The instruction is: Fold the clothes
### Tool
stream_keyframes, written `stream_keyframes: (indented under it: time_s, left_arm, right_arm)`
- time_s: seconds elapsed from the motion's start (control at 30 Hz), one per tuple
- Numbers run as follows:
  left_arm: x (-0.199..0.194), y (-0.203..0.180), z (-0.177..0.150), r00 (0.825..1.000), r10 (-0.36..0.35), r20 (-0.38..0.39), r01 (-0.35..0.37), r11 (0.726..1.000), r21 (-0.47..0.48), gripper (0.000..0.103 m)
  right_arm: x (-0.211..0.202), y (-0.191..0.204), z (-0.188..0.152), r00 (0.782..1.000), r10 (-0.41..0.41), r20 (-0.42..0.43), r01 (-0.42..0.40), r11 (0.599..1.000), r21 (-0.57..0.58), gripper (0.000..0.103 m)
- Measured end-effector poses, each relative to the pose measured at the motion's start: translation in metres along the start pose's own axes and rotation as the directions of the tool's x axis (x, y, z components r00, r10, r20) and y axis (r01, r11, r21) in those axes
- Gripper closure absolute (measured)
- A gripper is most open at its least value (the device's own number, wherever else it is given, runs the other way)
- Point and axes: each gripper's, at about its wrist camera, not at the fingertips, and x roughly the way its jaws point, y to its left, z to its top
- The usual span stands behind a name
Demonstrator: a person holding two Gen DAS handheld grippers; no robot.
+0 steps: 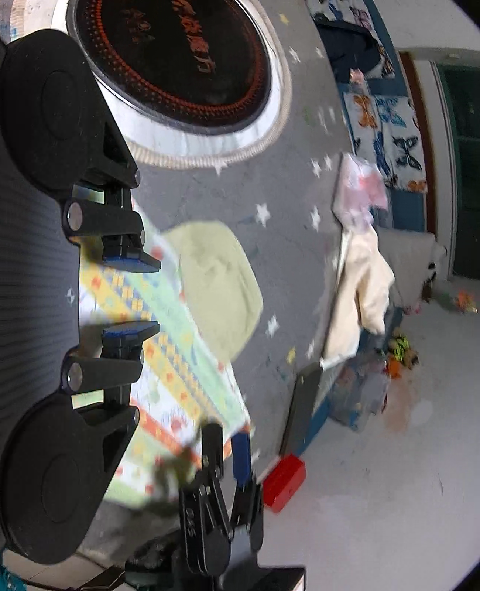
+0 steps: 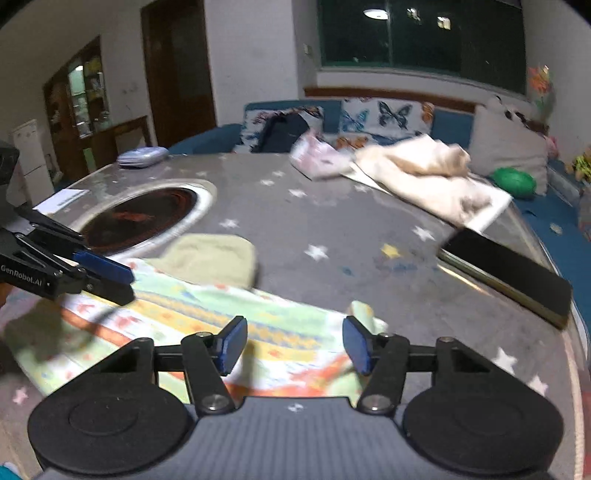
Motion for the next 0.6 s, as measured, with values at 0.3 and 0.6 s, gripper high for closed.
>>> stream_keyframes:
  time_s: [0.3, 0.6]
  left_arm:
    - [-0.015, 0.006, 0.005, 0.998, -0.015, 0.054, 0.018, 0.999, -0.049, 0.075]
    - [-0.019, 0.007, -0.002, 0.998, 0.025, 0.051, -0.022, 0.998, -0.061, 0.075]
  right_arm:
    - [-0.014, 0.013, 0.016, 0.997, 0.012, 0.071, -0.012, 1.0, 0.002, 0.049]
    - [0.03, 0.063, 0.012, 0.999, 0.038, -0.024, -0.039, 0.996, -0.079, 0.047]
